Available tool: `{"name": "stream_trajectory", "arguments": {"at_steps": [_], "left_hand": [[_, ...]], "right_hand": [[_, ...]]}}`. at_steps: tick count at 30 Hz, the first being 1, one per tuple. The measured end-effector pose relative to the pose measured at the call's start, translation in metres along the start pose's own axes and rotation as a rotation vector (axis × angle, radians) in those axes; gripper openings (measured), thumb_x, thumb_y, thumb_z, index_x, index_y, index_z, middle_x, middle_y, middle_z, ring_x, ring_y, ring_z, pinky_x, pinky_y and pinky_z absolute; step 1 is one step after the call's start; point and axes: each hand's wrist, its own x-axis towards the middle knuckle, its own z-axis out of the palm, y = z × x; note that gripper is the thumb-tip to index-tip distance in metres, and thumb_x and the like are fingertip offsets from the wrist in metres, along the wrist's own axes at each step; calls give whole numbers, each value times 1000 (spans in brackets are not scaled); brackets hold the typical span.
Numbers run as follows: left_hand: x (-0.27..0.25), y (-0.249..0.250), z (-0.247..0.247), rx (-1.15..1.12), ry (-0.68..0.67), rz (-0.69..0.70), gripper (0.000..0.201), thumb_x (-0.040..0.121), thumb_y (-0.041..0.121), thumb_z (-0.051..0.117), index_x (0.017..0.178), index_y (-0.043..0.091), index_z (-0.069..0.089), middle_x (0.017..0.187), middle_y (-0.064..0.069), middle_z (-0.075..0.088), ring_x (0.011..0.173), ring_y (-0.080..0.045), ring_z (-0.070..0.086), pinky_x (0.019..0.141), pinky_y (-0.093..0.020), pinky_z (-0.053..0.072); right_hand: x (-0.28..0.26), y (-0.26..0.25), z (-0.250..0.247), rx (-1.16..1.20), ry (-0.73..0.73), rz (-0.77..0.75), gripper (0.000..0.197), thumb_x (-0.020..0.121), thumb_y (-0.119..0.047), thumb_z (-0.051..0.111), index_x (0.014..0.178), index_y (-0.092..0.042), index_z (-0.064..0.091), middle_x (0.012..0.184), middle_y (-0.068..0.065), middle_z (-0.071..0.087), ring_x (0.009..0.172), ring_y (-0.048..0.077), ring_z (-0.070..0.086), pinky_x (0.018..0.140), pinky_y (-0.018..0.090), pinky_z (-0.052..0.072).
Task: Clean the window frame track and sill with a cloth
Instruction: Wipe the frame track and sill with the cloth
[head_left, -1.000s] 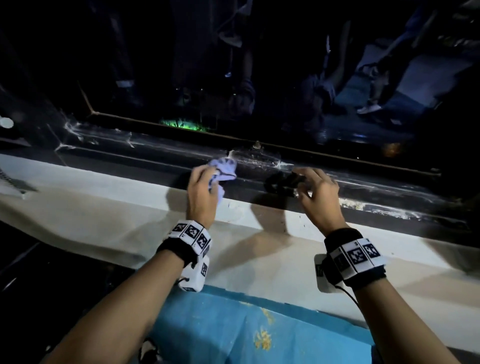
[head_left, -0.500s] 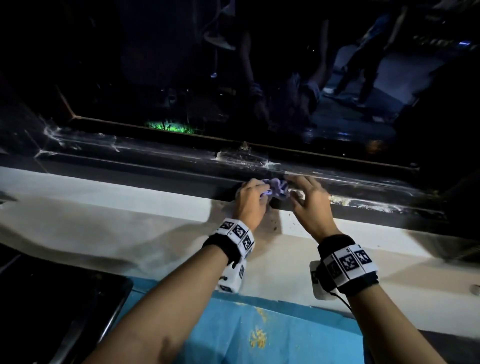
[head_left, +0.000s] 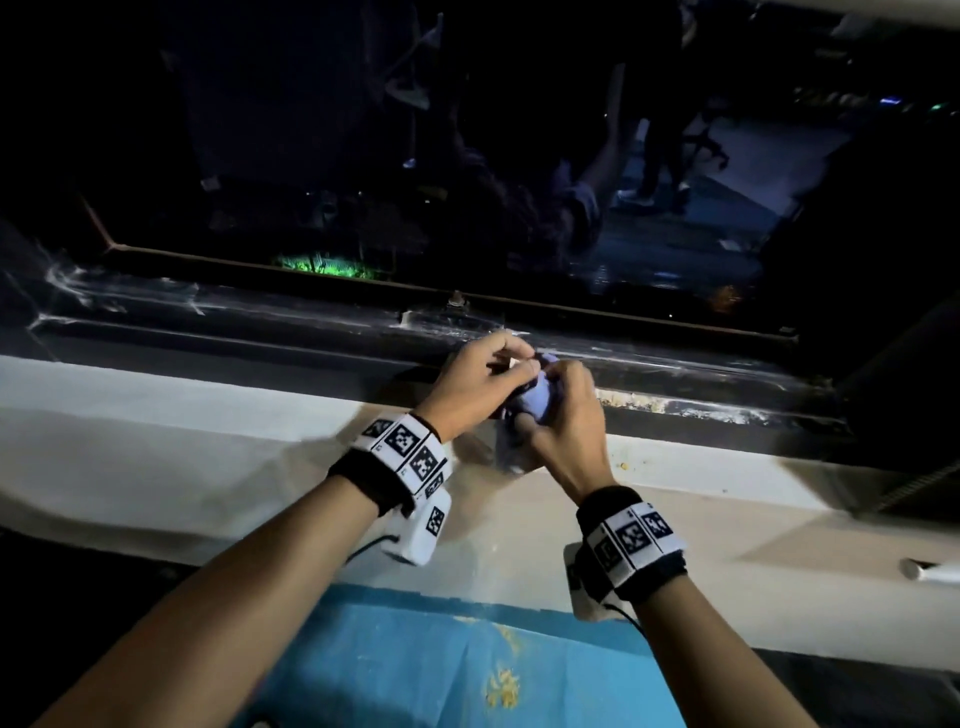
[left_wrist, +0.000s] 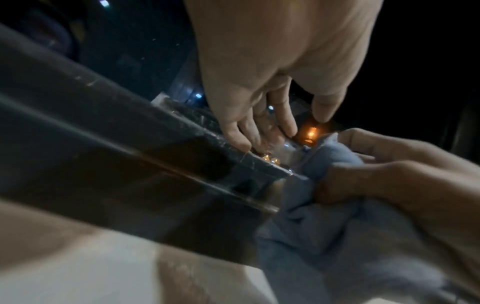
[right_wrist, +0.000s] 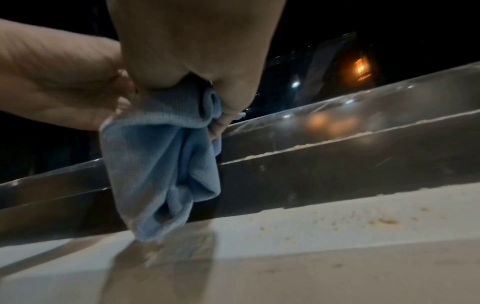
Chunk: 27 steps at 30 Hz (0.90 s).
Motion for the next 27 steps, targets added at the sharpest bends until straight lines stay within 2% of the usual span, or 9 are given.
{"name": "stream_trajectory", "arguments": {"at_steps": [2, 5, 8, 11, 14, 16, 20, 23, 27], "left_hand": [[9, 2, 4, 188, 57, 126, 16, 86, 19, 64, 100, 13, 65, 101, 1, 66, 93, -4, 59, 83, -8, 41], [22, 0, 17, 407, 29, 264, 27, 88, 20, 60, 114, 11, 61, 109, -3, 60, 101, -11, 57, 91, -18, 40], [32, -4, 42, 527, -56, 278, 39, 92, 24, 54, 129, 12, 52, 128, -4, 53, 115, -18, 51, 100, -27, 37], [36, -4, 70, 652, -89, 279, 43, 94, 27, 49, 136, 17, 47, 140, -4, 46, 129, -21, 42, 110, -39, 27], [37, -9, 86, 673, -54, 240, 38, 97, 25, 46, 133, 19, 51, 142, -4, 45, 136, -20, 33, 113, -37, 12], [38, -11, 88, 636, -9, 259, 34, 96, 18, 47, 128, 20, 57, 139, -5, 50, 134, -20, 37, 110, -34, 14], [39, -12, 82, 626, -18, 271, 35, 96, 12, 47, 127, 22, 57, 137, -3, 52, 132, -20, 39, 109, -35, 18], [40, -13, 83, 639, -20, 276, 36, 95, 11, 47, 128, 23, 56, 137, -2, 51, 133, -19, 38, 110, -36, 16], [41, -21, 84, 628, 9, 296, 37, 94, 9, 48, 126, 24, 58, 136, -1, 52, 133, -19, 38, 109, -35, 15]], "right_hand": [[3, 8, -17, -51, 72, -15, 45, 60, -15, 61, 103, -6, 56, 107, 9, 45, 98, 18, 47, 83, 9, 33], [4, 22, -51, -73, 142, 44, 46, 63, -16, 58, 108, -14, 62, 111, 8, 46, 101, 14, 47, 88, -1, 28], [1, 41, -94, -72, 193, 100, 50, 64, -15, 58, 113, -25, 58, 111, 1, 56, 97, 7, 51, 88, 13, 37], [-1, 60, -132, -77, 269, 168, 51, 65, -13, 61, 112, -26, 45, 116, -6, 62, 100, 13, 56, 85, 23, 40], [-4, 82, -168, -168, 402, 179, 45, 68, -15, 63, 109, -21, 44, 114, 4, 61, 94, 21, 56, 78, 23, 36], [-8, 98, -191, -267, 471, 173, 47, 70, -12, 65, 114, -14, 48, 114, 16, 55, 96, 27, 52, 81, 26, 37], [-10, 126, -218, -367, 627, 147, 42, 78, 2, 58, 118, -3, 47, 121, 24, 38, 100, 22, 47, 84, 15, 36], [-5, 152, -220, -504, 596, 234, 34, 79, 7, 52, 111, 0, 44, 122, 26, 35, 104, 34, 45, 81, 28, 43], [-5, 177, -196, -621, 439, 415, 46, 76, -21, 66, 108, 4, 45, 112, 32, 42, 100, 47, 44, 88, 50, 36]]}}
